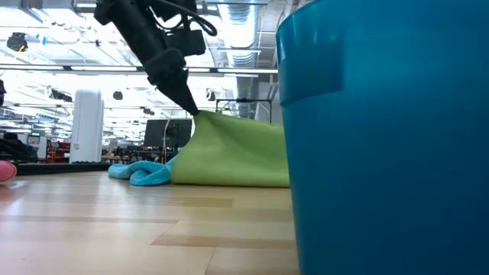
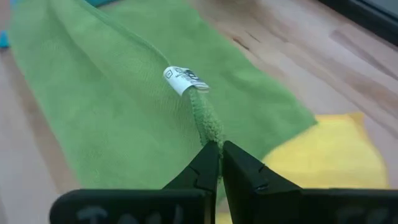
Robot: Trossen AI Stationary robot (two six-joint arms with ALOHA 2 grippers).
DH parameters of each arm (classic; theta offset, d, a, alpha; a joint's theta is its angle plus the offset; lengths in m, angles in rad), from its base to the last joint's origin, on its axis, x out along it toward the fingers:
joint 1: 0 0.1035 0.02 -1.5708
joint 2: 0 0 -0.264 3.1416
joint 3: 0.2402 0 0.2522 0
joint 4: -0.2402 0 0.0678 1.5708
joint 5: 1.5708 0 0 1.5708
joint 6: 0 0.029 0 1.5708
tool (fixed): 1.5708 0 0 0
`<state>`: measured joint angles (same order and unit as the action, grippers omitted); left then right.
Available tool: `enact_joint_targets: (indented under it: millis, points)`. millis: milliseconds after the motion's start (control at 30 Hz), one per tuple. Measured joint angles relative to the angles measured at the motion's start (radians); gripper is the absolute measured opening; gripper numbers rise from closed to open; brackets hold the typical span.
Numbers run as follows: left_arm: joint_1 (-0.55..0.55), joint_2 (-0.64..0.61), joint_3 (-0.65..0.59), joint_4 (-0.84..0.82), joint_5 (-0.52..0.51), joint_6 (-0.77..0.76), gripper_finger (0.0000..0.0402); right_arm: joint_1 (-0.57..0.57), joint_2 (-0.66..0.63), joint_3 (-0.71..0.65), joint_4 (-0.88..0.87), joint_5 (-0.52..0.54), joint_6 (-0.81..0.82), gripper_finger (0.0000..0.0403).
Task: Fold microfiber towels
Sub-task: Fold the green microfiber cloth
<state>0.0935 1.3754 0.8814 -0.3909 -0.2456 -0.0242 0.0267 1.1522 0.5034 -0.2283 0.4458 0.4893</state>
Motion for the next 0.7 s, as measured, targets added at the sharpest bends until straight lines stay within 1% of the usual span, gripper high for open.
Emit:
enact_joint_targets:
  millis: [233, 433, 700]
  points:
    - [0.034, 0.049, -0.001, 0.014, 0.011, 0.043, 0.0000, -0.036, 0.000, 0.000, 0.003, -0.002, -0.027, 0.0044]
    - [0.039, 0.099, -0.001, 0.018, 0.014, 0.043, 0.0000, -0.044, 0.000, 0.000, 0.006, -0.002, -0.027, 0.0044]
    - [0.039, 0.090, -0.001, 0.001, -0.021, 0.039, 0.0000, -0.073, 0.000, 0.000, 0.013, -0.002, -0.030, 0.0044]
